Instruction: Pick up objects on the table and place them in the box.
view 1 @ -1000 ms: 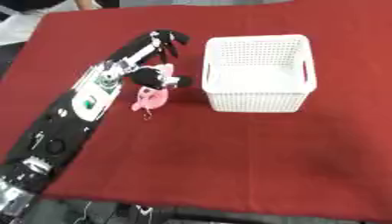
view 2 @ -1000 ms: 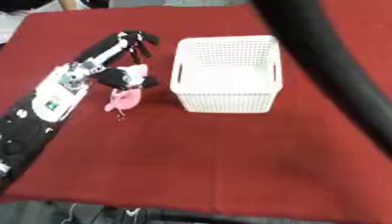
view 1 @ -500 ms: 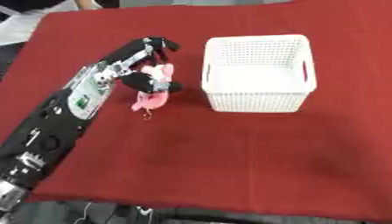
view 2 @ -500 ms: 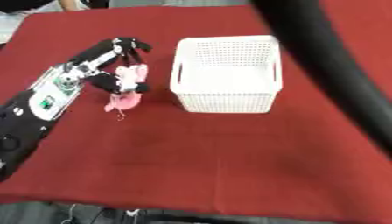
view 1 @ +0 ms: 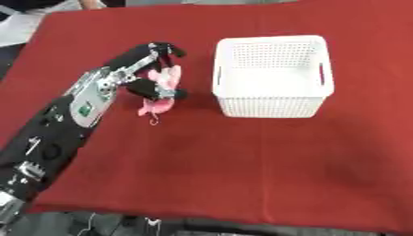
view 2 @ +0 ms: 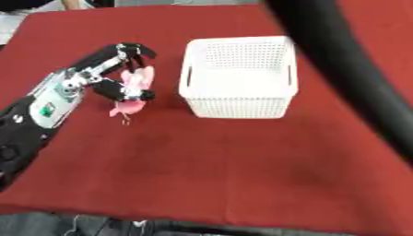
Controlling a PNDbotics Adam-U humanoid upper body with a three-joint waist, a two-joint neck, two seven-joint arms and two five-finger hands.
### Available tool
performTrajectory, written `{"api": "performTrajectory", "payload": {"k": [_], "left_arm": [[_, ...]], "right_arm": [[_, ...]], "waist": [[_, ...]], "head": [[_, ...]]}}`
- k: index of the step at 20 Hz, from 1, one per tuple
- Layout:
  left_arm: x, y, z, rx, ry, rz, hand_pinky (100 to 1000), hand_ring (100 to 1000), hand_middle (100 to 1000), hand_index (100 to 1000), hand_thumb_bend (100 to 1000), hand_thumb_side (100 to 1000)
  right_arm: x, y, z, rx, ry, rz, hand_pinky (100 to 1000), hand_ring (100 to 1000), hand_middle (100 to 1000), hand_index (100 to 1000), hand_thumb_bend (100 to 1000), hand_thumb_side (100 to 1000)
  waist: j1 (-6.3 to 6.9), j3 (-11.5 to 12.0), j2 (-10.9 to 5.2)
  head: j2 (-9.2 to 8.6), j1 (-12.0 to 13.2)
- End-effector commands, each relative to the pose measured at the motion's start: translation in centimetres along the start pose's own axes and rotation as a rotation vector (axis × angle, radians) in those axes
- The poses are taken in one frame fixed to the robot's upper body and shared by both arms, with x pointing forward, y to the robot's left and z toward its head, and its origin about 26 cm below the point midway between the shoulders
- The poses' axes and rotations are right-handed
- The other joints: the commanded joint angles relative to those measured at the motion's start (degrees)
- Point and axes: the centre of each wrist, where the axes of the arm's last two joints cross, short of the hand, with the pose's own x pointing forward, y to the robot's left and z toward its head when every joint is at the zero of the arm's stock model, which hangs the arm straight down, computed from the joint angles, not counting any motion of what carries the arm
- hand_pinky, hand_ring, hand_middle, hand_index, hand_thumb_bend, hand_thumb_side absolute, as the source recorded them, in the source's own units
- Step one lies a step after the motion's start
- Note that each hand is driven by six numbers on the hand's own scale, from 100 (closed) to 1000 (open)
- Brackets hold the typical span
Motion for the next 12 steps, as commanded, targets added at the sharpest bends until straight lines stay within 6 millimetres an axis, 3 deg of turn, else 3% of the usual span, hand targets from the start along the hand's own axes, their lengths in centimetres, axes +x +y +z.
{"api": "performTrajectory", "payload": {"k": [1, 12], "left_arm": [[-0.5, 1.3, -0.3, 0.004, 0.01, -0.061, 527, 688, 769, 873, 617, 731], [-1.6, 0.0, -1.3, -0.029, 0.035, -0.102, 537, 694, 765, 864, 605, 714]], "right_arm": [[0.3, -0.5, -0.4, 0.006, -0.021, 0.011, 631, 754, 815, 831, 149, 760], [0.3, -0.5, -0.5, 0.01, -0.026, 0.01, 631, 754, 814, 821, 147, 759]], "waist": [[-0.22, -0.1, -0.76], [-0.13, -0.4, -0.33]], "head": [[-0.42, 0.0], [-0.42, 0.0]]}}
